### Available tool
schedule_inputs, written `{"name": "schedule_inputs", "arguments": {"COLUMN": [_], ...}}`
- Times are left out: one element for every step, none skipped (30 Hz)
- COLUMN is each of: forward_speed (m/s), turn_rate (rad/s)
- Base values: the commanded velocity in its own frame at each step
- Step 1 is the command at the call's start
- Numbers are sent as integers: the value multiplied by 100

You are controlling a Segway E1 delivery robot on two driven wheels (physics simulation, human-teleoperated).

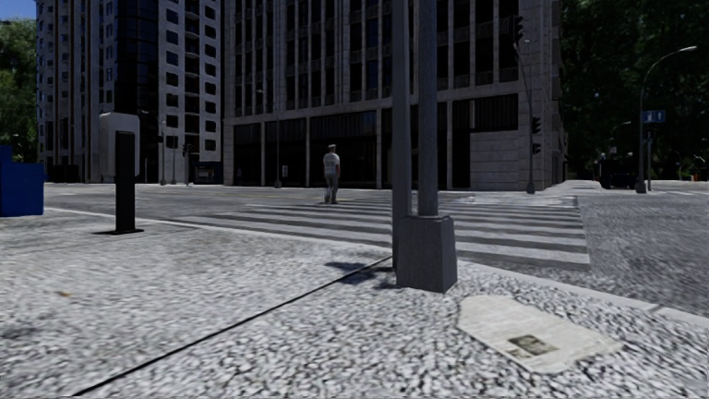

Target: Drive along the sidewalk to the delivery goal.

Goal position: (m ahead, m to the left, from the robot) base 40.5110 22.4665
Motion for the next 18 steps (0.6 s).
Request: {"name": "schedule_inputs", "arguments": {"forward_speed": [122, 122, 122, 122, 122, 122, 122, 122, 123, 123, 123, 123, 123, 123, 123, 123, 123, 123], "turn_rate": [53, 53, 53, 53, 53, 53, 53, 53, 53, 53, 53, 53, 53, 53, 53, 53, 53, 53]}}
